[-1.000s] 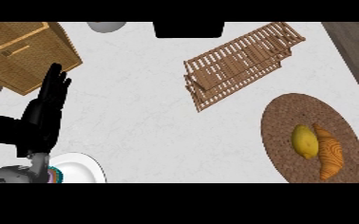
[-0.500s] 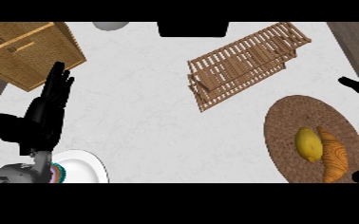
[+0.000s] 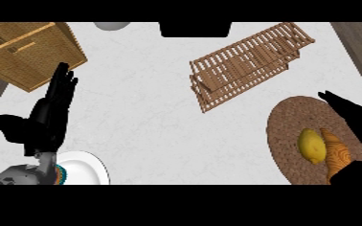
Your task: Pick the lemon from the placemat and place it in the tiered shelf
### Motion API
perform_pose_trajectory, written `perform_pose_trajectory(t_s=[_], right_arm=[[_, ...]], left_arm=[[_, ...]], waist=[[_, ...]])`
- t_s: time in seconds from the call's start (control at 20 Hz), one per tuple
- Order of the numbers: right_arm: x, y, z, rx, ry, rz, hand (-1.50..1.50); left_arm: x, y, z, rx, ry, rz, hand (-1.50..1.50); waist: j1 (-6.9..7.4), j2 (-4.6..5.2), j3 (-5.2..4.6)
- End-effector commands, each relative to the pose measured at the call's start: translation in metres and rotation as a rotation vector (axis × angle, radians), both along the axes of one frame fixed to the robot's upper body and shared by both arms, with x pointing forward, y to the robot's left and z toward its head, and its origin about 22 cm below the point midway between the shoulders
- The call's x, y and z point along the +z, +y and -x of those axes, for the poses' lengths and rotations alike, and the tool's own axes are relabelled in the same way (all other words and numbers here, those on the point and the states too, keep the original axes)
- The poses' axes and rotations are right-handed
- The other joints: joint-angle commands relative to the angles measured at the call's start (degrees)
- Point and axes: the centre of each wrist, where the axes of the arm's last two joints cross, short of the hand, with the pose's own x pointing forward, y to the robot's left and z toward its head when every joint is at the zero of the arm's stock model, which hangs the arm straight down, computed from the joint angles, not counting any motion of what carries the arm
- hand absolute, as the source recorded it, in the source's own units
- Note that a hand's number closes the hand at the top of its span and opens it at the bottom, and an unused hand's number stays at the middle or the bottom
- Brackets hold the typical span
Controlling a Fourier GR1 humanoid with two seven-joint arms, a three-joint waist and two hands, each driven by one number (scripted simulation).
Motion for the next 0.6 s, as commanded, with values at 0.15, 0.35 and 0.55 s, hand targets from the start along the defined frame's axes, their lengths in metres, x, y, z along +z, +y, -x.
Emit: perform_pose_trajectory(t_s=[0.15,0.35,0.55], right_arm=[[-0.019,0.014,-0.025,-0.084,0.068,0.152,-1.50],[-0.061,0.003,-0.009,-0.058,0.053,0.095,-1.50],[-0.063,-0.005,0.000,-0.048,0.068,0.096,-1.50]], left_arm=[[-0.002,0.006,0.000,0.001,0.004,-0.011,0.00],[0.001,0.004,-0.004,0.002,-0.017,-0.004,0.00],[-0.008,0.007,0.006,0.020,-0.007,-0.009,0.00]], waist=[[0.21,0.05,0.03],[-0.53,-0.04,0.06],[-0.68,-0.11,0.05]])
